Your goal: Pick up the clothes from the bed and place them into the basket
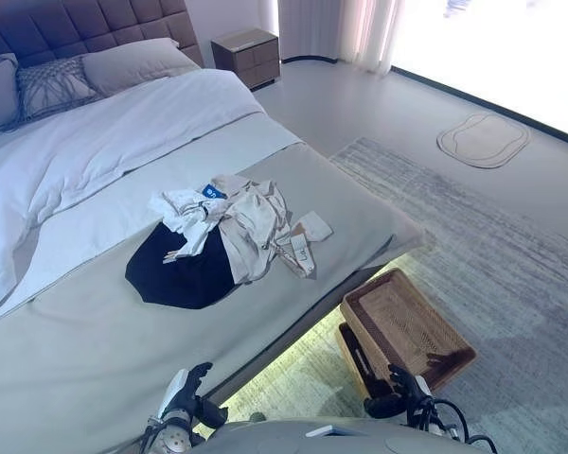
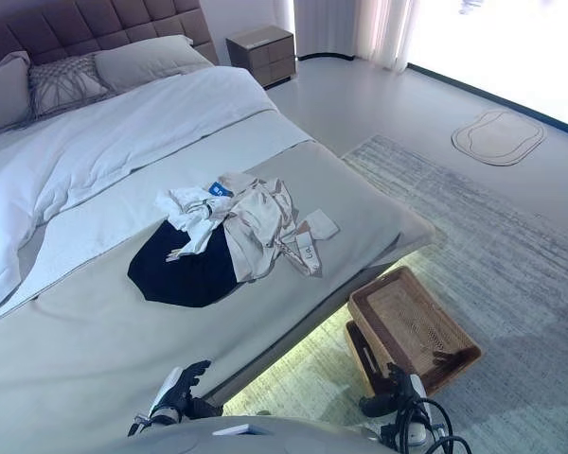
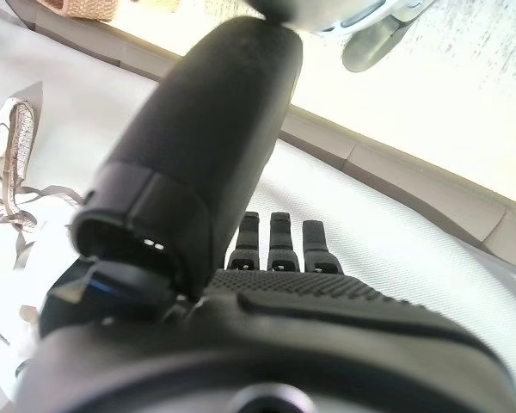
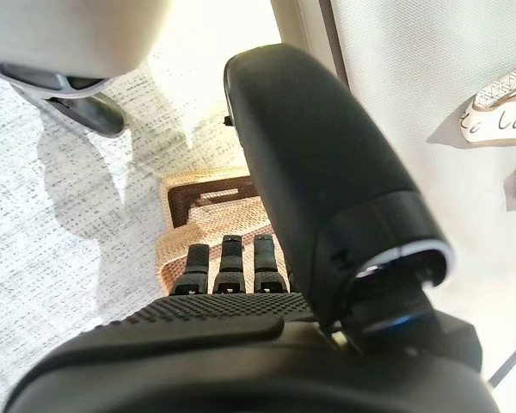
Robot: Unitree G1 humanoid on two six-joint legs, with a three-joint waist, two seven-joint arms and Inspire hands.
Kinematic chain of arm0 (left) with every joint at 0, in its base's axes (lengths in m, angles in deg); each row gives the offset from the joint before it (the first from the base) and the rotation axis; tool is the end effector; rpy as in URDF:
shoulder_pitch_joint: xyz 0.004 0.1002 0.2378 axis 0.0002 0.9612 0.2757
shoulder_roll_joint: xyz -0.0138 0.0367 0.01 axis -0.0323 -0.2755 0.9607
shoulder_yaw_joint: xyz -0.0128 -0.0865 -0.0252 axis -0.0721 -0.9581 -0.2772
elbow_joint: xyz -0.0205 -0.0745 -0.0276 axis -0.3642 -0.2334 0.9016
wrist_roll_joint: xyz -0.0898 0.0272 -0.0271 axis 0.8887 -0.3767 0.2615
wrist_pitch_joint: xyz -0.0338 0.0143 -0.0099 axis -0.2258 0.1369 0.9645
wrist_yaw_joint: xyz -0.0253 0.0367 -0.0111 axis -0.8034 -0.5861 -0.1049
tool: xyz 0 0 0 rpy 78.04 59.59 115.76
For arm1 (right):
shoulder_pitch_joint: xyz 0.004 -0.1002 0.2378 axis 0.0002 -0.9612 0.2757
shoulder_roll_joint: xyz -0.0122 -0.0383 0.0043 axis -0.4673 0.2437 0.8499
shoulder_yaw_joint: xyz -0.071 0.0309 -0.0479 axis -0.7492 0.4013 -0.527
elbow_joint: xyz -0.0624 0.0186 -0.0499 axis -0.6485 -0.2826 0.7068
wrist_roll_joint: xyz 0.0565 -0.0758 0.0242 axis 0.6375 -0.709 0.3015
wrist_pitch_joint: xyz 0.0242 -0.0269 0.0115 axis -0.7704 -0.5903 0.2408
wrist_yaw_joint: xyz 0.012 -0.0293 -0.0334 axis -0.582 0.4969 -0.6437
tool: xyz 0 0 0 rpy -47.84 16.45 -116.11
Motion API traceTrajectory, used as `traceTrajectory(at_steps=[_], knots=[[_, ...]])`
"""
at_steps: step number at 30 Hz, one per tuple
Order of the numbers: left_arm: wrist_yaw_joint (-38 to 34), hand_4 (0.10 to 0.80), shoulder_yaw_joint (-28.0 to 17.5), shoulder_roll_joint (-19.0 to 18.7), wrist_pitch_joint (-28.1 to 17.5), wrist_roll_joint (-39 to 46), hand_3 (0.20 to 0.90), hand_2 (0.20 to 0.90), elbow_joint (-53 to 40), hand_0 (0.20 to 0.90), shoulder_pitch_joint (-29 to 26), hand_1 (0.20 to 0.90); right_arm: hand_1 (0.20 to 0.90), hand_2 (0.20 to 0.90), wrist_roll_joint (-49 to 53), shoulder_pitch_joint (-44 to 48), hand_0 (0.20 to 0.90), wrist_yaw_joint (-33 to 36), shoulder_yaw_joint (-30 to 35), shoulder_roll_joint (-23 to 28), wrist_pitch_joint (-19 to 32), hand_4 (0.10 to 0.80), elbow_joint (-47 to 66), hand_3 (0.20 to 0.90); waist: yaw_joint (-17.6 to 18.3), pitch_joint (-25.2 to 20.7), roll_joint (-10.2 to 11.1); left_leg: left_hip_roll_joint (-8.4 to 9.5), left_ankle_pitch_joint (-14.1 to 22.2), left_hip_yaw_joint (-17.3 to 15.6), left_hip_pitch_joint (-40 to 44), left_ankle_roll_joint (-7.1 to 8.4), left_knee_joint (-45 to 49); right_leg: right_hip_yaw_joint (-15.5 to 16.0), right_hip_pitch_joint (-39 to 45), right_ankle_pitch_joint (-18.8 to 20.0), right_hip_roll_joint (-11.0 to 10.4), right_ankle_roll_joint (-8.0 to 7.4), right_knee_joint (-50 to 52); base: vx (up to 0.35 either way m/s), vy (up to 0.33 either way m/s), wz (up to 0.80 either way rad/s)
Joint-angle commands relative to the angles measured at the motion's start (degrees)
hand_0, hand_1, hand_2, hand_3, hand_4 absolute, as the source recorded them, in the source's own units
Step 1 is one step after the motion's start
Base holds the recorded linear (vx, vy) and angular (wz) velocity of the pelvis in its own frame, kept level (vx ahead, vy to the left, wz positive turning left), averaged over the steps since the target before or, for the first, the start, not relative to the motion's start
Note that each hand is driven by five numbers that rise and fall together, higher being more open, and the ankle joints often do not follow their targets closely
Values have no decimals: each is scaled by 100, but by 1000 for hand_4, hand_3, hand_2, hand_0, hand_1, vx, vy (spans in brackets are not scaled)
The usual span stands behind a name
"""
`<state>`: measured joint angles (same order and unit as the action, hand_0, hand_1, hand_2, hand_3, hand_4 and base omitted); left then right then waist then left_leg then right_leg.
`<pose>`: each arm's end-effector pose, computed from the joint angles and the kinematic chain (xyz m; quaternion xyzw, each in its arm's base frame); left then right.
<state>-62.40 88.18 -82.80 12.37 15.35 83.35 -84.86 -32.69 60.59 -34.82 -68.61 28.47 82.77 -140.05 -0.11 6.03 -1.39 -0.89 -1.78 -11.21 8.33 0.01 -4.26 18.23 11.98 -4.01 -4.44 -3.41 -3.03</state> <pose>0.0603 0.1994 -0.1021 0.2692 0.4295 -0.0136 0.8619 0.0643 -0.2079 -0.1020 -0.2019 0.4691 -0.0774 0.8563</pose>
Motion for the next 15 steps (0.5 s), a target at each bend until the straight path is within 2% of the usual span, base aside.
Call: traceTrajectory(at_steps=[1, 6, 15], knots=[[10, 800, -159, 94, -269, 375, 900, 900, 32, 900, -348, 900, 900, 900, -126, 392, 900, 256, -16, 12, 290, 800, -51, 900, -158, 83, 41, 11, 358, 509, 38, 79, -21, -262, -412, 247, -74, -120, 196, 0, 0, 0], [293, 800, -243, 103, -330, 269, 900, 900, 52, 900, -308, 900, 900, 900, -262, 361, 900, 163, -40, -16, 442, 800, -16, 900, -186, 85, 76, 5, 333, 518, 21, 90, -25, -232, -402, 263, -72, -125, 185, 0, 0, 0], [247, 800, -99, 113, -283, 162, 900, 900, 51, 900, -403, 900, 900, 900, -176, 394, 900, -142, -78, 19, 430, 800, -44, 900, -181, 135, 97, 6, 324, 515, -16, 80, -19, -236, -452, 255, -69, -141, 230, 0, 0, 0]])
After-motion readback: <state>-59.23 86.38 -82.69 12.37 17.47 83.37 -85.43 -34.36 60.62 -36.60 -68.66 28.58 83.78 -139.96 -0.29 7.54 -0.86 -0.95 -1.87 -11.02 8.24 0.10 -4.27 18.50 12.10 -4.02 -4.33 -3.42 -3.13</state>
